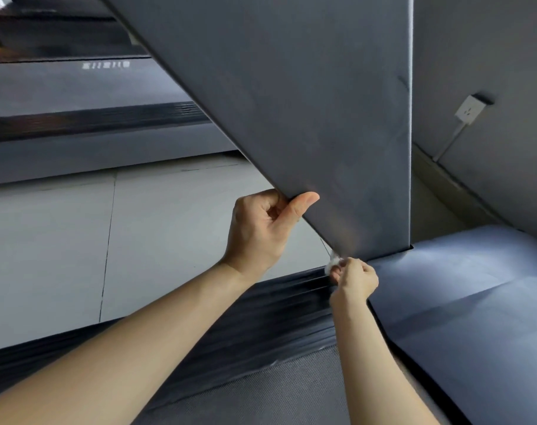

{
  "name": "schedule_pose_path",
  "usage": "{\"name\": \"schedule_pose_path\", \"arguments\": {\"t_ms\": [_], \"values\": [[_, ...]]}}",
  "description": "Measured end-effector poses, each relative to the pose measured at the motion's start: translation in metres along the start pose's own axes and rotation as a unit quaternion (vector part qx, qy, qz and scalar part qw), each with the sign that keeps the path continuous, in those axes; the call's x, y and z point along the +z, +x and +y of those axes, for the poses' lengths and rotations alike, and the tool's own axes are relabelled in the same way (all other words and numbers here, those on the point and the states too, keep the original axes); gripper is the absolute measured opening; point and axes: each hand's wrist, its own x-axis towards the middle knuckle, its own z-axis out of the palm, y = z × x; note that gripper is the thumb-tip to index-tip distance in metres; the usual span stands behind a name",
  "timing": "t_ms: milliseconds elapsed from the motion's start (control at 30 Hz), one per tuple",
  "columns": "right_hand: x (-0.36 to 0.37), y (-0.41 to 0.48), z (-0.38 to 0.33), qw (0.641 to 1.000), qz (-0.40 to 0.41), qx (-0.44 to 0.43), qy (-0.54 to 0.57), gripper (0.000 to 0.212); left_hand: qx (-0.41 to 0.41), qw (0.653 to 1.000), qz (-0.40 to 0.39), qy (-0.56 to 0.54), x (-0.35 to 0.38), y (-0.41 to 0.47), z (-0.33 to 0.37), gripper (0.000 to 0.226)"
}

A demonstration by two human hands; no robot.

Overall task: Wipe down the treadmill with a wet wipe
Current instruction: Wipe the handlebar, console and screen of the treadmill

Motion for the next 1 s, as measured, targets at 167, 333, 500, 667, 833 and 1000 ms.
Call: {"name": "schedule_pose_path", "arguments": {"t_ms": [167,333,500,667,833,1000], "values": [[-0.006,0.012,-0.029,0.994,0.036,0.062,0.084,0.025,-0.003,1.000,-0.010,-0.007,-0.002,0.001,0.003,0.074],[0.020,-0.050,-0.097,0.971,-0.041,-0.028,0.235,0.026,0.002,1.000,-0.009,-0.018,-0.001,-0.001,0.001,0.072],[0.040,-0.085,-0.130,0.910,-0.133,-0.277,0.278,0.015,-0.003,1.000,-0.002,-0.012,0.001,0.001,0.001,0.071],[0.001,-0.028,-0.047,0.984,-0.077,-0.052,0.151,0.027,-0.060,0.997,-0.043,-0.037,-0.007,0.003,0.013,0.058],[0.006,-0.044,-0.055,0.978,-0.106,-0.020,0.177,0.027,-0.083,0.994,-0.059,-0.039,-0.009,0.001,0.015,0.052],[0.036,-0.130,-0.086,0.917,-0.237,-0.282,0.155,0.018,-0.089,0.994,-0.051,-0.024,-0.008,0.002,0.016,0.052]]}}
